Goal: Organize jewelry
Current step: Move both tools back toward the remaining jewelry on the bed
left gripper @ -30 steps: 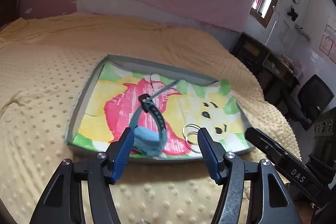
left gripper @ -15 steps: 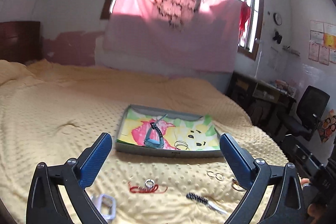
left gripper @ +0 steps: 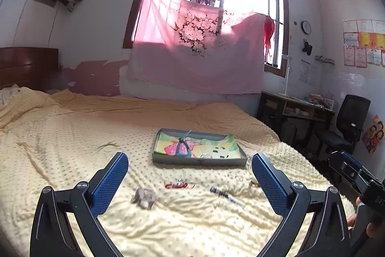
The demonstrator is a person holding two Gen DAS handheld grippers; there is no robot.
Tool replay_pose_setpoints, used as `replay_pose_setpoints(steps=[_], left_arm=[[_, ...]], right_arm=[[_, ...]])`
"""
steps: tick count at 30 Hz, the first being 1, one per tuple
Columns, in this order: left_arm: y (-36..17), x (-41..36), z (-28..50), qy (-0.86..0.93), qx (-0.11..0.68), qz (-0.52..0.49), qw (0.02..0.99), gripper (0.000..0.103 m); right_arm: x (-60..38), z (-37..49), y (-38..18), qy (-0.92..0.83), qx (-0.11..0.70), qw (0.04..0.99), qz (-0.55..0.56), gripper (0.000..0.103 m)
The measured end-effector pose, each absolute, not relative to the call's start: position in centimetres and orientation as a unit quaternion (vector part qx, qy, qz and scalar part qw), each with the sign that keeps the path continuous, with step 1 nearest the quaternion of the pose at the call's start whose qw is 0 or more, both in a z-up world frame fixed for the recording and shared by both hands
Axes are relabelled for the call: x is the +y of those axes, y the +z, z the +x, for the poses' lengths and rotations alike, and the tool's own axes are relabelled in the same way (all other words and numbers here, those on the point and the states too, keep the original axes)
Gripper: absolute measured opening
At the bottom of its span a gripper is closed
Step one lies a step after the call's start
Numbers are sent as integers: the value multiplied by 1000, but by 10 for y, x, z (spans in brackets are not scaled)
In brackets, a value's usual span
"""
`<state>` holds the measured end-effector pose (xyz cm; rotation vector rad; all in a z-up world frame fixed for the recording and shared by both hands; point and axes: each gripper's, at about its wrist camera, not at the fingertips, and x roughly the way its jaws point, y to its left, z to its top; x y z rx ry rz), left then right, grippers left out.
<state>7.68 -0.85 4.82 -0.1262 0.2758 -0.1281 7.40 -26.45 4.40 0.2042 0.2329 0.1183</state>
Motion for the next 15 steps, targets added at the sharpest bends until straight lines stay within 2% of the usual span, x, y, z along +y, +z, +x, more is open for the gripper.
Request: replay_pose_setpoints(steps=[7,15], left_arm=[[32,-2,27,-39,128,-42,990,103],[5,13,10,-32,148,-50,987,103]], right_arm=[[-256,28,29,45,115,988,91,102],[-249,3,6,31,124,989,79,102]])
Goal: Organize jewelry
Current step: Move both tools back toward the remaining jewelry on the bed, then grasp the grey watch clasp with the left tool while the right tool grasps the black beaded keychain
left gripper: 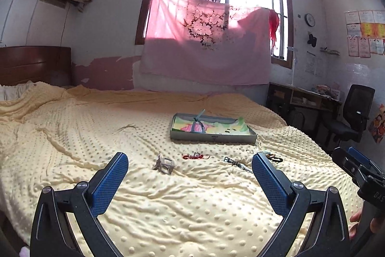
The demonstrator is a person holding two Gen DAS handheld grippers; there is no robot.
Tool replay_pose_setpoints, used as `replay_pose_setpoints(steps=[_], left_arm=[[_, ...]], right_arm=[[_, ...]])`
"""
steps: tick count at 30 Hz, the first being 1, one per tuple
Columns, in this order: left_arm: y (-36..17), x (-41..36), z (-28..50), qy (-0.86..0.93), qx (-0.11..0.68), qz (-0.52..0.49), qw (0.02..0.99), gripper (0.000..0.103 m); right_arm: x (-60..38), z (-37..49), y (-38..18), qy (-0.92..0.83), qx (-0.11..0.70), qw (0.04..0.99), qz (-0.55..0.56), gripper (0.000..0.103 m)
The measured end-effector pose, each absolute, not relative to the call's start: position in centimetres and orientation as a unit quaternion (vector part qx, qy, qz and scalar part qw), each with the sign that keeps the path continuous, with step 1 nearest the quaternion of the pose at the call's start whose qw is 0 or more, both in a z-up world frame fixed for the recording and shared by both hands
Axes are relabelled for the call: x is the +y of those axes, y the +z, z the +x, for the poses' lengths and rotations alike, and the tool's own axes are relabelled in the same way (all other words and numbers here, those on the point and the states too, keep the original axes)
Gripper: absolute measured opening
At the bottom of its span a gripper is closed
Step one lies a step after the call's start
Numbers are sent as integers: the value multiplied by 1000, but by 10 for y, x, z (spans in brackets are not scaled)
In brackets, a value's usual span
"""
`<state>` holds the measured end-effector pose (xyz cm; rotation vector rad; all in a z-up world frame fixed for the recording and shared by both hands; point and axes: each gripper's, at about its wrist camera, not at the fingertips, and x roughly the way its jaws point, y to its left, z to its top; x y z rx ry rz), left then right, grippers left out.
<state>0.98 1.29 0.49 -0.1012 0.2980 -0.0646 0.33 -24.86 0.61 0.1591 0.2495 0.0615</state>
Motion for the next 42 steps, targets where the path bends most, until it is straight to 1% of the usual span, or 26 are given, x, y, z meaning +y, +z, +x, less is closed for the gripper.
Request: replay_pose_setpoints(steps=[7,17,28,42], left_arm=[[-9,11,10,-26,165,-44,985,103],[-6,17,29,-13,164,-45,985,103],[-17,43,94,4,213,-85,973,103],[-41,45,160,18,231,-82,969,103]], right_arm=[[-238,5,-7,31,139,987,74,102],[-236,28,-9,32,141,986,79,102],[-241,81,-14,40,141,985,87,102],[-226,168,-39,78,183,977,76,102]])
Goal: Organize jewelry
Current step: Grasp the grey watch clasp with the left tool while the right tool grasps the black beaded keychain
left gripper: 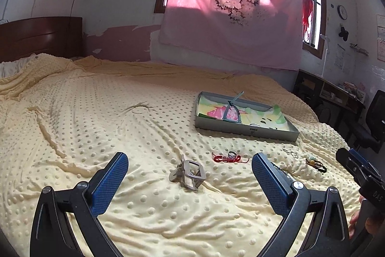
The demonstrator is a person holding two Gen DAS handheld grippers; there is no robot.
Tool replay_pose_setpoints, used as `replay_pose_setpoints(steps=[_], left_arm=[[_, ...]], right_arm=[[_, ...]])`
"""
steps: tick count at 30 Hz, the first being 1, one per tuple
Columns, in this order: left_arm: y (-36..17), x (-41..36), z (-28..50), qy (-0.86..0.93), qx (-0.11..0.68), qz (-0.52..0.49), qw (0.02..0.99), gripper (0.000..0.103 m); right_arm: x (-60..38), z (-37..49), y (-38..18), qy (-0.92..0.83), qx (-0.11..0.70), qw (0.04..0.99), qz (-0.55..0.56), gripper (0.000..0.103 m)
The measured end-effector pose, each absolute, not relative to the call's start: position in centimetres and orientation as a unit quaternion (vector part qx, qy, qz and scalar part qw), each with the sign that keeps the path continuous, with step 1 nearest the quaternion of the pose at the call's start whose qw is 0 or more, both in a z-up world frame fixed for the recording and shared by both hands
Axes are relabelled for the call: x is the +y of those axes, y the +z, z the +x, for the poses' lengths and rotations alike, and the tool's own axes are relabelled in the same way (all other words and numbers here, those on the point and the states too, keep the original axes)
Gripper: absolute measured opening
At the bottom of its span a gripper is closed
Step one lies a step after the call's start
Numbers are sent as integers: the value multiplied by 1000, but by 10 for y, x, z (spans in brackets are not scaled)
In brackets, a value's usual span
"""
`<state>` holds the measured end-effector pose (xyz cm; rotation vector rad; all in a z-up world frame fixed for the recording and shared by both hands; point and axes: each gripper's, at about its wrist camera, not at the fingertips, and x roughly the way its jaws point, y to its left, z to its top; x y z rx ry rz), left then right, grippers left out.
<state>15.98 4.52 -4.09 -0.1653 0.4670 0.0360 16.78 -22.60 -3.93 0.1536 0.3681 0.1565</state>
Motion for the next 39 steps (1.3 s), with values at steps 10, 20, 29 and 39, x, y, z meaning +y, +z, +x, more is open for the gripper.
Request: replay_pose_setpoints(steps=[10,20,29,39], left_arm=[[-72,45,198,11,264,-87,961,91],[-102,51,234,-1,309,-127,943,72],[-125,44,260,3,342,-141,929,54],[-143,34,279,-48,380,-154,911,23]], right_arm=[[-215,221,-70,99,254,960,67,102],[-201,256,-94,123,291,947,56,81],[-194,284,-112,131,328,934,59,68],[-193,304,-138,137,380,912,72,52]])
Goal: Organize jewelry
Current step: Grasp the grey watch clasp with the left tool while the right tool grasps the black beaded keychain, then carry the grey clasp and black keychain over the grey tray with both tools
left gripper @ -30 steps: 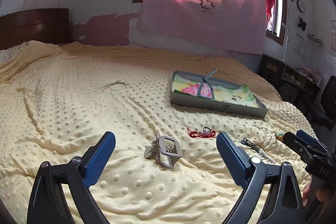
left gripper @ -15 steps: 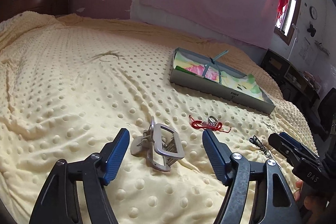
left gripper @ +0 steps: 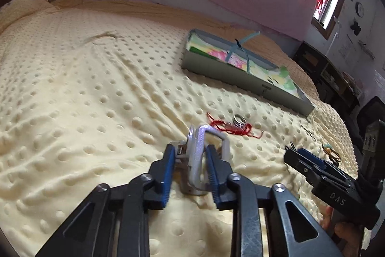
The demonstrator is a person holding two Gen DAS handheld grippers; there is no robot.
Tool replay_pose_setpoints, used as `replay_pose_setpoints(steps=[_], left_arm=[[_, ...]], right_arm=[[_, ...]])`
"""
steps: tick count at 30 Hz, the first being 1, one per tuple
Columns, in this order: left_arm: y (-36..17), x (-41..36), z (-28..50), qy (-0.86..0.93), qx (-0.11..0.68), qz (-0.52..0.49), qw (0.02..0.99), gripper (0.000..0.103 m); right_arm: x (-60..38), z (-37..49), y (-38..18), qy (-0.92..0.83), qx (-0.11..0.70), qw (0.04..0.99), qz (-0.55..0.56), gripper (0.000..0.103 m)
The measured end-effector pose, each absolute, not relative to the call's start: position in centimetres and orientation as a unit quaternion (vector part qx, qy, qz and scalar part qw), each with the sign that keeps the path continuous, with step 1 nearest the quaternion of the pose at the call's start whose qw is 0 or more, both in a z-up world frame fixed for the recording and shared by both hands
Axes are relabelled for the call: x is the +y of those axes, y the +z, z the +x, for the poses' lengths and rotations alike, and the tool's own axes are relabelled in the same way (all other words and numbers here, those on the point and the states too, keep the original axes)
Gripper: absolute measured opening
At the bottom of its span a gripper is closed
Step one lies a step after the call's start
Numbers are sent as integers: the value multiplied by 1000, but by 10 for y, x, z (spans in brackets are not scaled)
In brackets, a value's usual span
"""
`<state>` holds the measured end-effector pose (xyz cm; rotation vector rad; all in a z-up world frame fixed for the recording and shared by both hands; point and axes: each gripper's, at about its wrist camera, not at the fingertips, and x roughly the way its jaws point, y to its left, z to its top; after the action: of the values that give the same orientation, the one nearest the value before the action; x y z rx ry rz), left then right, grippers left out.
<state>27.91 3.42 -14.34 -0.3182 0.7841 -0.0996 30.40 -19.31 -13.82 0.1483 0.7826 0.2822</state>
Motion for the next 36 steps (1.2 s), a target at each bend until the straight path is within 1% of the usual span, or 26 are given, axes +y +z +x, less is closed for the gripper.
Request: replay_pose_setpoints(steps=[1,3,7,9,13,15,17,18,19,25,33,36], left_arm=[[-145,32,281,-51,384,-153,909,23],[-146,29,282,-57,385,-151,909,21],[-146,24,282,-65,383,-147,909,21],[-146,24,282,-71,381,-145,910,21],[-145,20,282,-84,380,-139,911,21],[-143,16,282,-89,379,-132,912,21],[-142,12,282,-96,378,-125,912,21],[-141,11,282,-97,378,-121,913,20],[-140,9,282,-99,379,-117,913,20],[-135,0,281,-115,376,-105,913,20],[-114,-7,295,-121,358,-117,918,20],[-107,-8,301,-123,351,-120,920,20]], right_arm=[[-194,305,-140,139,382,910,74,52],[-194,307,-141,144,385,908,79,44],[-196,309,-145,153,391,903,91,37],[-195,310,-146,158,393,901,92,29],[-190,313,-147,174,401,895,88,28],[-186,316,-147,177,404,894,81,15],[-184,316,-148,180,405,893,80,12],[-184,315,-147,181,404,893,80,8],[-184,314,-147,182,404,893,81,6],[-187,305,-142,195,392,894,99,6],[-205,294,-117,199,334,910,145,6],[-209,298,-111,199,324,912,153,6]])
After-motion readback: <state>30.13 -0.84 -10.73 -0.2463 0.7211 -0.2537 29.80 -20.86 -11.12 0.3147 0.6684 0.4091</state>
